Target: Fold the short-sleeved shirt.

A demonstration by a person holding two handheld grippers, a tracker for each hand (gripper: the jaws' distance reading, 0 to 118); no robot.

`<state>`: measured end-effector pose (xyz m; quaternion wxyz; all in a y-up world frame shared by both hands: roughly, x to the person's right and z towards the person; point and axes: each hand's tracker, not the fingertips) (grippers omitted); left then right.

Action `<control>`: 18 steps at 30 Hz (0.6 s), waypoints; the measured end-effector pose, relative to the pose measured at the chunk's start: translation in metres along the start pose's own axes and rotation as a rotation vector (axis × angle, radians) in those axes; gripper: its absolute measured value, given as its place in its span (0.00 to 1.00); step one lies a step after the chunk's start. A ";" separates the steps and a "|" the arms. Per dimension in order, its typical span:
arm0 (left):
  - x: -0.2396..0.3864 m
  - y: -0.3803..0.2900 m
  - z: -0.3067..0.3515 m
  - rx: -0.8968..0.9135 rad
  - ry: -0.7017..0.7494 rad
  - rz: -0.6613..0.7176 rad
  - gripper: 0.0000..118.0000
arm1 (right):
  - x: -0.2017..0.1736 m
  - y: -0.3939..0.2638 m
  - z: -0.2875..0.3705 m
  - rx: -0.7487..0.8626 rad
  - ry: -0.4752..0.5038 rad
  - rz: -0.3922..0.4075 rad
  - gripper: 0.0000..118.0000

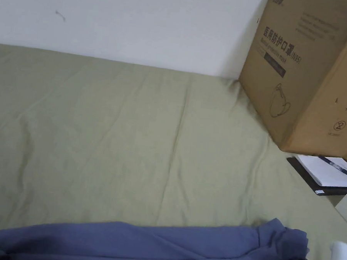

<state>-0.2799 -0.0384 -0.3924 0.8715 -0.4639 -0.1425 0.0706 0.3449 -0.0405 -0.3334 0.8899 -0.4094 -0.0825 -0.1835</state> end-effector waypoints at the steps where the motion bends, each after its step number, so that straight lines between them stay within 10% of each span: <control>1: -0.002 -0.002 -0.003 -0.001 0.027 0.001 0.47 | -0.003 0.000 0.004 0.034 -0.015 -0.022 0.25; 2: -0.015 -0.003 -0.011 -0.008 0.083 0.003 0.76 | -0.006 0.000 0.005 0.053 -0.056 -0.017 0.52; 4: -0.019 -0.006 -0.007 0.018 0.196 -0.004 0.96 | -0.010 0.002 0.007 0.047 -0.157 0.013 0.98; 9: -0.004 0.008 0.063 0.227 0.091 0.090 0.96 | -0.036 0.012 0.060 0.182 -0.054 0.082 0.94; 15: 0.077 0.002 0.156 0.618 -0.081 0.062 0.91 | -0.134 -0.016 0.168 0.528 0.290 0.249 0.90; 16: 0.092 -0.005 0.168 0.709 -0.056 0.009 0.83 | -0.149 -0.027 0.183 0.634 0.307 0.289 0.84; 18: 0.116 -0.020 0.184 0.875 0.018 -0.066 0.35 | -0.175 -0.052 0.202 0.815 0.278 0.350 0.46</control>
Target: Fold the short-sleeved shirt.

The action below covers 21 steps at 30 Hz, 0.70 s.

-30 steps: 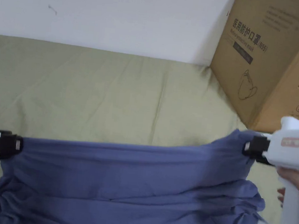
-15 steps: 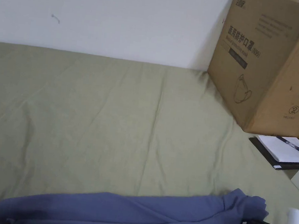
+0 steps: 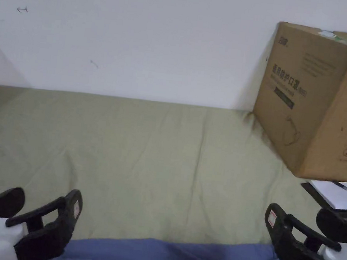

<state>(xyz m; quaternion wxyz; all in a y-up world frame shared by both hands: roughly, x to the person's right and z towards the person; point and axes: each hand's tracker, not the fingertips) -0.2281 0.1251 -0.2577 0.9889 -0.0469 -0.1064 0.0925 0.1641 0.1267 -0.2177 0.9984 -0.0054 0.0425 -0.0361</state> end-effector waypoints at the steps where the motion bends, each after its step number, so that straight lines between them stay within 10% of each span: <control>1: 0.009 0.001 0.007 0.060 0.017 -0.031 0.09 | -0.015 0.000 0.008 0.065 -0.036 0.034 0.19; 2: 0.017 0.003 0.012 0.084 0.043 -0.049 0.00 | -0.027 0.000 0.014 0.108 -0.061 0.050 0.00; 15: 0.032 0.004 0.035 0.128 0.142 -0.057 0.00 | -0.048 0.006 0.023 0.154 -0.094 0.119 0.00; 21: -0.078 0.019 -0.015 -0.265 -0.131 0.439 0.00 | -0.038 0.010 0.025 0.008 -0.012 0.018 0.00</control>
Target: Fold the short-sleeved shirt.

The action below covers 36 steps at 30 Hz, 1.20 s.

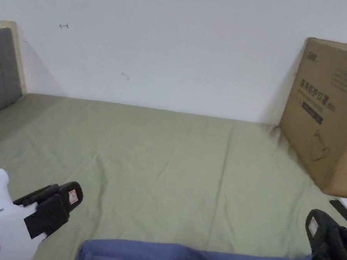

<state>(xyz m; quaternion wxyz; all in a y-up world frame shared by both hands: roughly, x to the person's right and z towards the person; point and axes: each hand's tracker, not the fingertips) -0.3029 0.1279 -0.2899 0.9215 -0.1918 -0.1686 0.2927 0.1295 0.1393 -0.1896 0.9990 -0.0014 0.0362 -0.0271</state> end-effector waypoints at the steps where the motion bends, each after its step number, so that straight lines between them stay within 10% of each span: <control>1: -0.028 0.007 -0.017 -0.181 -0.070 0.158 0.00 | 0.002 -0.001 -0.001 -0.034 0.037 -0.034 0.00; 6: -0.146 -0.007 -0.076 -0.485 -0.204 0.557 0.14 | -0.008 -0.013 -0.015 -0.189 0.079 -0.015 0.00; 9: -0.188 -0.022 -0.098 -0.508 -0.192 0.551 0.99 | -0.014 -0.025 -0.029 -0.252 0.112 -0.009 0.00; 13: -0.227 -0.043 -0.123 -0.538 -0.181 0.551 1.00 | -0.027 -0.040 -0.052 -0.344 0.123 0.010 0.00; 21: -0.241 -0.091 -0.186 -0.718 -0.629 0.862 1.00 | -0.047 -0.064 -0.094 -0.492 0.147 -0.086 0.00; 25: -0.247 -0.093 -0.215 -0.757 -0.668 0.736 1.00 | -0.053 -0.066 -0.105 -0.506 0.156 -0.110 0.00; 27: -0.234 -0.095 -0.218 -0.778 -0.596 0.648 0.82 | -0.055 -0.067 -0.104 -0.505 0.169 -0.119 0.00; 29: -0.231 -0.101 -0.221 -0.791 -0.373 0.476 0.06 | -0.057 -0.069 -0.103 -0.519 0.182 -0.114 0.00; 36: -0.218 -0.105 -0.218 -0.770 -0.265 0.467 0.06 | -0.053 -0.075 -0.094 -0.566 0.171 -0.122 0.00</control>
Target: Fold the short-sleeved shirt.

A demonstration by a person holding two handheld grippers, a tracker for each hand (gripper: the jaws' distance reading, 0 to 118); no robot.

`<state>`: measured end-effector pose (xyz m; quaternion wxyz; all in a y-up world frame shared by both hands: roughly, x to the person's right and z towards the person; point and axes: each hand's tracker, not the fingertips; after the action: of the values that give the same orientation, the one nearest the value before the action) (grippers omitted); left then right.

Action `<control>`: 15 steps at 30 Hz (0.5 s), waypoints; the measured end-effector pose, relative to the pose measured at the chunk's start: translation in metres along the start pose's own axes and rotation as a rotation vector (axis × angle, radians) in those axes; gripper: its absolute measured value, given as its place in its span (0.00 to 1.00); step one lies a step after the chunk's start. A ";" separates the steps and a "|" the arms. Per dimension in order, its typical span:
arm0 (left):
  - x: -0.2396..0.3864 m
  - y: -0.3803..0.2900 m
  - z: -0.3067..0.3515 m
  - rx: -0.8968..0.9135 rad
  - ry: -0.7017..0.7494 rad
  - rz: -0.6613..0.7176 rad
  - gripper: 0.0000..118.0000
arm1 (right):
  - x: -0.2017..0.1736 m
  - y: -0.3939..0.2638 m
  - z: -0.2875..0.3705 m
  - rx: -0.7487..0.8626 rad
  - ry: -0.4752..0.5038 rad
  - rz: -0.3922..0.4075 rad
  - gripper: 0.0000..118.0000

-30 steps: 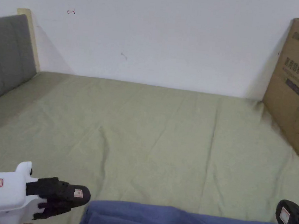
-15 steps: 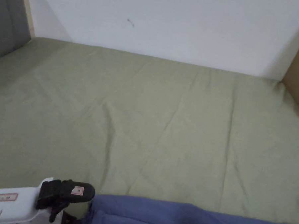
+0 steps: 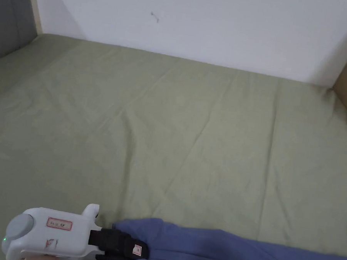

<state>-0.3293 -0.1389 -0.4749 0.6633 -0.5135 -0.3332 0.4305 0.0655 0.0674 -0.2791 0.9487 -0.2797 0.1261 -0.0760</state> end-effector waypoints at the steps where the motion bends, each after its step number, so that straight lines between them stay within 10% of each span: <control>1: 0.006 -0.003 -0.001 0.014 0.036 -0.002 0.05 | 0.002 0.000 0.003 -0.001 0.000 -0.013 0.00; 9: 0.122 -0.007 0.030 -0.039 0.581 -0.302 0.05 | 0.022 0.003 0.041 0.059 0.015 -0.048 0.00; 15: 0.181 -0.013 0.032 -0.008 1.331 -0.663 0.05 | 0.044 -0.008 0.058 0.080 0.022 -0.120 0.00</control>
<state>-0.2806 0.0377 -0.4540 0.8182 -0.5407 0.0000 -0.1953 0.1238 0.0812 -0.2365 0.9515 -0.2475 0.1162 -0.1407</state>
